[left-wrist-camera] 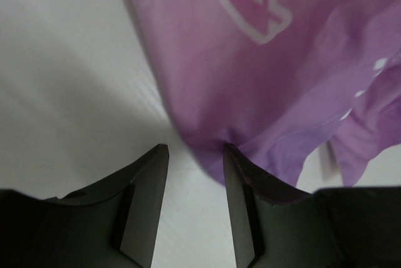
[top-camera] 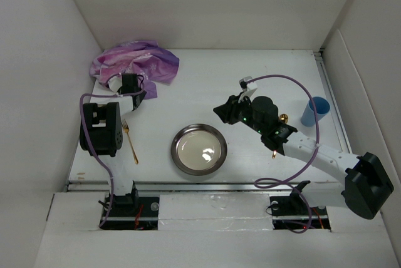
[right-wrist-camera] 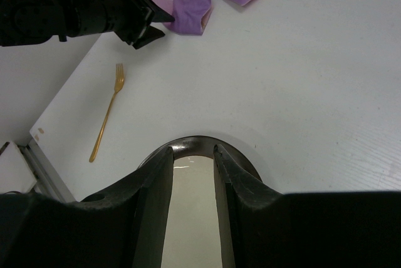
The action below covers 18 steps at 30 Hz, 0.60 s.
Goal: Set the dinner table for one person
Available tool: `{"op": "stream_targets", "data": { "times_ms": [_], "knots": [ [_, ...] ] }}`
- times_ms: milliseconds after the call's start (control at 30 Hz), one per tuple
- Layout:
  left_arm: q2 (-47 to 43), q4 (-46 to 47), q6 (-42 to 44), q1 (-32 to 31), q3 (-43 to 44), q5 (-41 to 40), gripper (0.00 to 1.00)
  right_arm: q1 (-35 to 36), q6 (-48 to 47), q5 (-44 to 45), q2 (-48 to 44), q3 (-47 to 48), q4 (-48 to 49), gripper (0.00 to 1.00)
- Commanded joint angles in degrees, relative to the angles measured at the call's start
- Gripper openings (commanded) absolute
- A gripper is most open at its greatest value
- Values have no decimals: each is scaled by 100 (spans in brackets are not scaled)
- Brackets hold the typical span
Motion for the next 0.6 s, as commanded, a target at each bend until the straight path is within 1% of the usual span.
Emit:
{"op": "stream_targets", "data": {
  "times_ms": [0,67,133,200,233,267,333,400,433,467,500,533,567],
  "knots": [
    [101,27,-92,-122,295,246,38,-43,-118,0,-32,248,110,38],
    [242,150,-101,-122,348,334,37,-43,-127,26,38,240,153,38],
    [399,273,-75,-174,374,413,33,-43,-136,-105,74,301,83,38],
    [567,326,-48,-174,576,657,5,-43,-136,-123,57,310,74,38],
    [750,361,100,-235,672,825,0,-43,-136,-106,65,284,100,38],
    [813,397,154,-236,847,1061,0,-43,-136,-97,74,266,153,38],
    [840,353,285,-525,1007,1037,0,-43,-153,-71,92,292,119,38],
    [752,484,374,-771,1095,1221,0,-43,-188,157,92,292,83,38],
    [674,528,417,-1042,1139,1274,0,-95,-188,158,118,266,83,38],
    [638,555,496,-1192,1278,1353,0,-96,-188,332,135,275,74,38],
    [603,581,558,-1351,1349,1380,0,-166,-171,325,170,301,5,38],
    [594,590,619,-1674,1454,1380,0,-166,-153,308,214,336,-31,38],
    [637,503,664,-1834,1743,1580,0,-227,-145,308,232,336,-49,38]
  ]
}}
